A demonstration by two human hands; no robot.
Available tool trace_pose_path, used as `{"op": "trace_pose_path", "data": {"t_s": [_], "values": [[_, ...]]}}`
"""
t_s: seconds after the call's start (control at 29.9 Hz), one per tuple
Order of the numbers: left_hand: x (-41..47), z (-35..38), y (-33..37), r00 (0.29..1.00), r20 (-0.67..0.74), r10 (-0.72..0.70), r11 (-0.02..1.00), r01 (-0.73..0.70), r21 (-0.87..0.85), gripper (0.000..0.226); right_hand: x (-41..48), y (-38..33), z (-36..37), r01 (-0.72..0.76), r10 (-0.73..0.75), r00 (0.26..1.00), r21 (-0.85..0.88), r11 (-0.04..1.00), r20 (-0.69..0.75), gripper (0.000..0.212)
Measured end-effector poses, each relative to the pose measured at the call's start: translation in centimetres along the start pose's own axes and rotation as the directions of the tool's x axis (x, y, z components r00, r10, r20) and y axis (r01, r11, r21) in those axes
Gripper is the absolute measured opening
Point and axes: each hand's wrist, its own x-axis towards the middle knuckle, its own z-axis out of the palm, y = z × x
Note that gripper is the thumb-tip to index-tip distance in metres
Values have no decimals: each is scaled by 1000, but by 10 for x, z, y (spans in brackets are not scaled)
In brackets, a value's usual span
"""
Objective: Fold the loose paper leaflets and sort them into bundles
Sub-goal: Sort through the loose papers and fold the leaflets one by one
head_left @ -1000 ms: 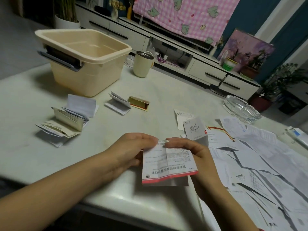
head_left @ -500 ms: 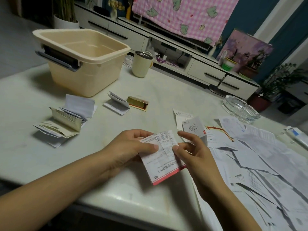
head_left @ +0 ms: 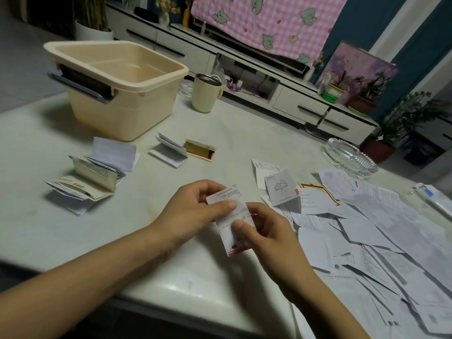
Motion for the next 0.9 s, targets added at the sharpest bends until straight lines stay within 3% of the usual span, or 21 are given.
{"op": "trace_pose_path", "data": {"t_s": [0.13,0.33,0.47,0.6,0.74,0.9], "values": [[2,-2,1,997,-66,44,999,-42,30,28,2,-2,-2,-136,134,991,119,984,24,14],[3,-3,0,997,-66,42,995,-36,92,10,2,-3,-5,-152,152,988,76,985,7,17],[2,-5,1,999,-19,39,987,-36,156,14,2,-5,-5,-174,174,985,114,978,6,10],[-3,-2,-2,994,83,-75,984,61,167,25,4,-5,-2,-230,249,966,218,948,-68,13],[-4,0,-2,996,73,-51,975,34,217,16,6,-6,-2,-245,265,962,206,947,-73,19],[-3,0,6,990,31,-138,990,137,30,28,7,-9,-2,-203,225,972,255,945,-59,32]]}}
